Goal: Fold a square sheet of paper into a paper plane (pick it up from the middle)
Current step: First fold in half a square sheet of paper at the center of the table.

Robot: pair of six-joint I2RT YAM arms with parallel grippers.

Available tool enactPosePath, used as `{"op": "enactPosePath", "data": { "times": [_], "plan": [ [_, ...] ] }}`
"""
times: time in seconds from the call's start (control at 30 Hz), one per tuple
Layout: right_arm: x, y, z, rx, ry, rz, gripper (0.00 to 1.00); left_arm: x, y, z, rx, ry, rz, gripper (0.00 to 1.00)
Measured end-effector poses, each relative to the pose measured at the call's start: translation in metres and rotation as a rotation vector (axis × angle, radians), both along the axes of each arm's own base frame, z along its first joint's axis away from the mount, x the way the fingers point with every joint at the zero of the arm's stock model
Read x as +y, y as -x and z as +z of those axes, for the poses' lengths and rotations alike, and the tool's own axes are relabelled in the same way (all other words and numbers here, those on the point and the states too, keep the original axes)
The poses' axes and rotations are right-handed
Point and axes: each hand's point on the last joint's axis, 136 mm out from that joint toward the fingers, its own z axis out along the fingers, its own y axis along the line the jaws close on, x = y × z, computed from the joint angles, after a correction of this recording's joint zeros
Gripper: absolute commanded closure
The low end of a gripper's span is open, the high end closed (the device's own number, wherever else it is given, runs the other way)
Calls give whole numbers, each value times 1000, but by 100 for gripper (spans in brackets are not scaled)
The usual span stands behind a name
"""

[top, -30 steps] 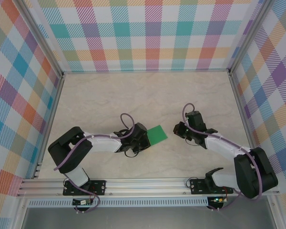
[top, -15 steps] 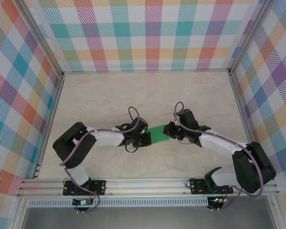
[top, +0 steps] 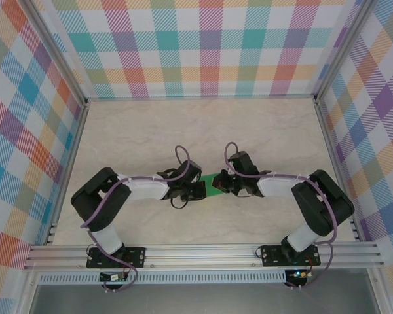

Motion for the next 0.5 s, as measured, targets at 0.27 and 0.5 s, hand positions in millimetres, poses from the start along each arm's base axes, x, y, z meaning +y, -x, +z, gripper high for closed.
{"op": "enactPosePath", "data": {
  "times": [0.27,0.5],
  "plan": [
    [-3,1,-22,40,36,-6,100,3,0,0,-4,-8,3,100],
    [-4,2,-26,43,23,-26,100,5,-1,3,-7,-12,17,100]
  ]
}}
